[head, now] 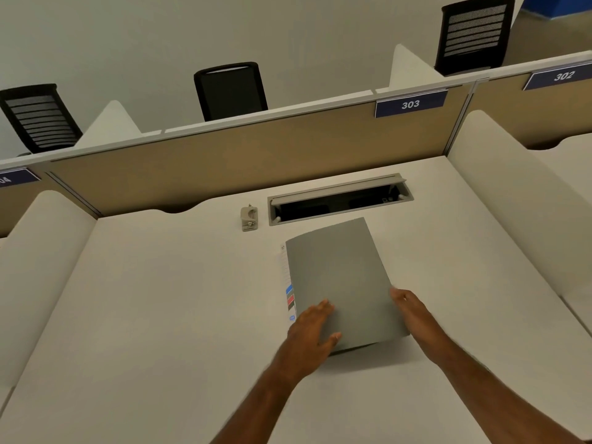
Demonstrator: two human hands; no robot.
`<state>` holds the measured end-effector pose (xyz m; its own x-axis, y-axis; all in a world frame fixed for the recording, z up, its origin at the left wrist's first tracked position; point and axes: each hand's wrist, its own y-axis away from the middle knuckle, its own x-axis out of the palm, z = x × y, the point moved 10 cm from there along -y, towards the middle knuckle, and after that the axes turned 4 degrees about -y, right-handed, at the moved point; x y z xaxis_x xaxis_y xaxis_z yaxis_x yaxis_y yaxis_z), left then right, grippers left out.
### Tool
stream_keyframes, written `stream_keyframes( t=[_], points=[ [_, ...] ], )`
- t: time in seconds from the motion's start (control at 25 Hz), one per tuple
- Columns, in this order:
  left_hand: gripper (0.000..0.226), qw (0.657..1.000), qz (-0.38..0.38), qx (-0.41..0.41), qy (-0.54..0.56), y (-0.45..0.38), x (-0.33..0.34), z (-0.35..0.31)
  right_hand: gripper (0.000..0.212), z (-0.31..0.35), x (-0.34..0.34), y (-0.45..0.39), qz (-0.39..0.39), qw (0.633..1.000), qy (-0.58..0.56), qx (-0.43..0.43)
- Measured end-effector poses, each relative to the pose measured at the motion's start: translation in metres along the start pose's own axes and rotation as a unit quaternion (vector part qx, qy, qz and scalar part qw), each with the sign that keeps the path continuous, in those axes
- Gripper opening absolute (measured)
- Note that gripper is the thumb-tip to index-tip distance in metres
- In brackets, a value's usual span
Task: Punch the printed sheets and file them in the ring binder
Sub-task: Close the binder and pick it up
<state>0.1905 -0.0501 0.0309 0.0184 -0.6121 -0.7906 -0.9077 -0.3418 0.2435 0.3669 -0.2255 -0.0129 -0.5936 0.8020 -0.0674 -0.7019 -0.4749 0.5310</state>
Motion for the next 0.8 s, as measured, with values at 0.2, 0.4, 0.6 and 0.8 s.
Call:
stream_keyframes(
  t=[0.2,0.4,0.6,0.8],
  points=[
    [0.058,0.983,-0.167,-0.062,0.052,0.000,-0.029,0.031,0.059,0.011,0.005,0.004,0.003,0.999,0.017,-0.042],
    [0.055,0.890,-0.121,-0.314,0.307,-0.001,-0.013,0.084,0.049,0.010,0.008,-0.002,0.009,0.997,-0.057,-0.050],
    [0.048,0.858,-0.096,-0.331,0.380,-0.007,0.005,0.091,0.050,0.012,0.013,-0.006,0.055,0.991,-0.110,-0.047],
    [0.069,0.834,-0.086,-0.361,0.409,-0.019,0.019,0.091,0.051,0.018,-0.005,-0.013,0.069,0.987,-0.138,-0.046]
  ],
)
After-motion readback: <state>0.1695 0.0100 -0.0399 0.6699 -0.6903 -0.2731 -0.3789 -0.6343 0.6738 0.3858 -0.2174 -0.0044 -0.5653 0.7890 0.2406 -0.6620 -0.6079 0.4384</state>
